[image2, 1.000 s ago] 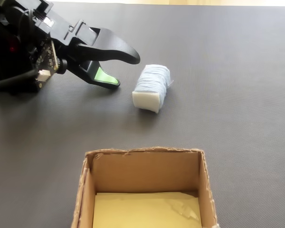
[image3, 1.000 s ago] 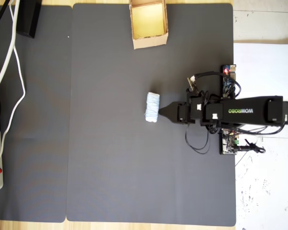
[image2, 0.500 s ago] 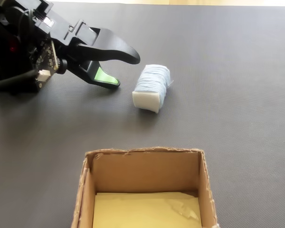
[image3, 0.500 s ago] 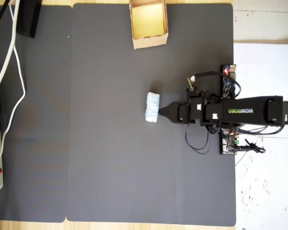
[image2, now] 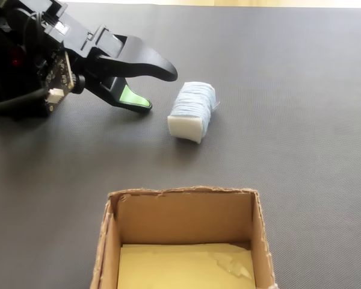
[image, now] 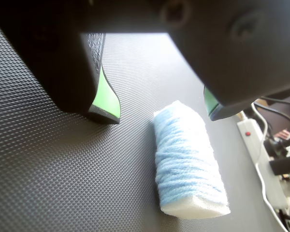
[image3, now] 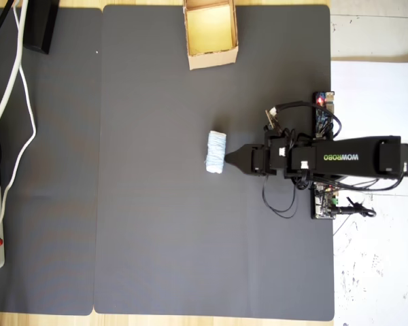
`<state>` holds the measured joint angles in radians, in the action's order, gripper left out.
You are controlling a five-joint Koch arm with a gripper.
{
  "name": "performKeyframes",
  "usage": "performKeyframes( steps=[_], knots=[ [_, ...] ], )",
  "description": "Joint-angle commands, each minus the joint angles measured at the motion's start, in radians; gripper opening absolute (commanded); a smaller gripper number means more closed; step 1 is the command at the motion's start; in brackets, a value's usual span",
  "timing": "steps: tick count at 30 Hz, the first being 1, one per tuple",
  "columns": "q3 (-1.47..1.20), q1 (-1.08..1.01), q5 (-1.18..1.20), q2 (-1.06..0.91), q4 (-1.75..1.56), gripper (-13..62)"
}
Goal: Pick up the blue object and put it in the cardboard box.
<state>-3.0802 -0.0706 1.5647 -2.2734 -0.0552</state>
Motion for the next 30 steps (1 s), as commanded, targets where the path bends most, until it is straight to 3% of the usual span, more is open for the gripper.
performKeyframes(
  steps=[1,10,22,30],
  knots=[
    [-0.038,-0.003,0.041,-0.092,0.098,34.1],
    [-0.038,0.002,0.04,-0.094,0.052,34.2],
    [-0.032,-0.008,0.044,-0.095,-0.245,34.2],
    [0.067,-0.035,0.032,-0.094,-0.067,34.1]
  ],
)
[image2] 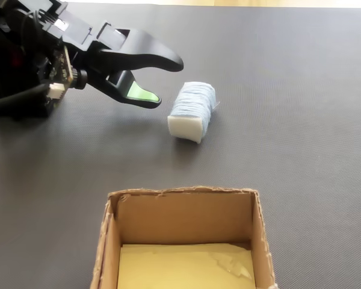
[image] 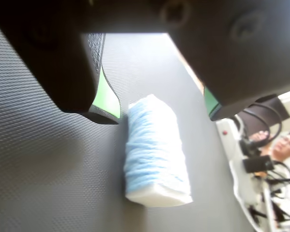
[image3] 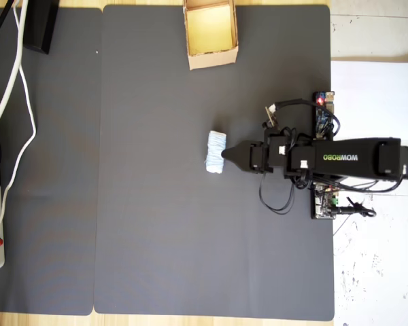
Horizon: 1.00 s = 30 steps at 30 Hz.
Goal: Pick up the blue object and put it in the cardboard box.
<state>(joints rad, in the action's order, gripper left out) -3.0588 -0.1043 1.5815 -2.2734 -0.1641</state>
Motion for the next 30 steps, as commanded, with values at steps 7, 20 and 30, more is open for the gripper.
performKeyframes(
  steps=[7,20,30],
  knots=[
    [0.232,-0.015,-0.011,-0.081,0.307,34.0],
    [0.495,-0.014,-0.011,0.149,0.563,34.0],
    [0.675,-0.017,-0.058,0.408,0.693,33.9]
  ],
)
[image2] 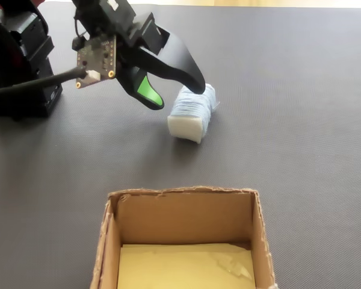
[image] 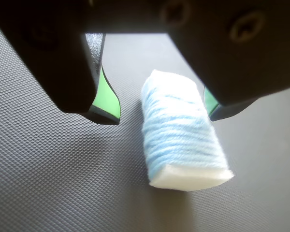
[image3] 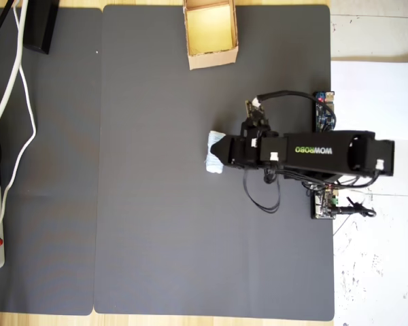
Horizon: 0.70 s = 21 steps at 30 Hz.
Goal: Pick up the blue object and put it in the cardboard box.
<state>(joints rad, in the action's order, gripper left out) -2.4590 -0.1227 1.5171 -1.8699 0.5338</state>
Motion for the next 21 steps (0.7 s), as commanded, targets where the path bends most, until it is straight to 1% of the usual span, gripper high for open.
performKeyframes(
  steps=[1,8,17,21],
  knots=[
    [0.086,0.002,0.003,0.032,0.005,33.9],
    [0.19,0.006,0.002,0.202,0.026,34.0],
    [0.245,0.014,0.002,0.333,0.002,33.8],
    [0.267,0.029,-0.009,0.385,0.005,32.2]
  ],
)
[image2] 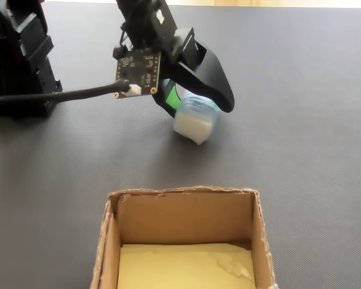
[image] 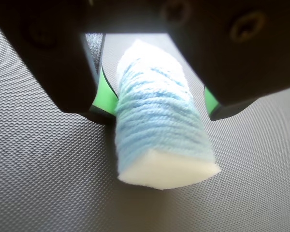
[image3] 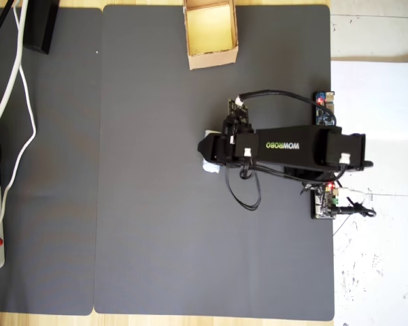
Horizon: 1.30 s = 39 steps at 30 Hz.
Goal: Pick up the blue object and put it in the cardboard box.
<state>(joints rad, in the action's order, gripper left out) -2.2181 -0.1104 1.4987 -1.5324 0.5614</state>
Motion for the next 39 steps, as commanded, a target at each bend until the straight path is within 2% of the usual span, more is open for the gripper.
performKeyframes(
  steps=[1,6,7,9,11,17,25,39],
  knots=[
    [0.029,0.018,0.009,0.057,-0.023,30.9],
    [0.032,0.018,0.003,0.064,-0.046,20.7],
    [0.029,0.018,0.003,0.061,-0.057,17.6],
    [-0.014,0.017,-0.009,0.021,-0.163,5.8],
    [-0.061,0.02,-0.003,-0.012,-0.255,2.0],
    [-0.258,0.026,0.124,-0.109,-0.594,2.0],
    [-0.405,0.017,0.126,-0.259,-0.87,2.0],
    [-0.436,-0.081,0.091,-0.529,-0.953,2.1]
  ],
)
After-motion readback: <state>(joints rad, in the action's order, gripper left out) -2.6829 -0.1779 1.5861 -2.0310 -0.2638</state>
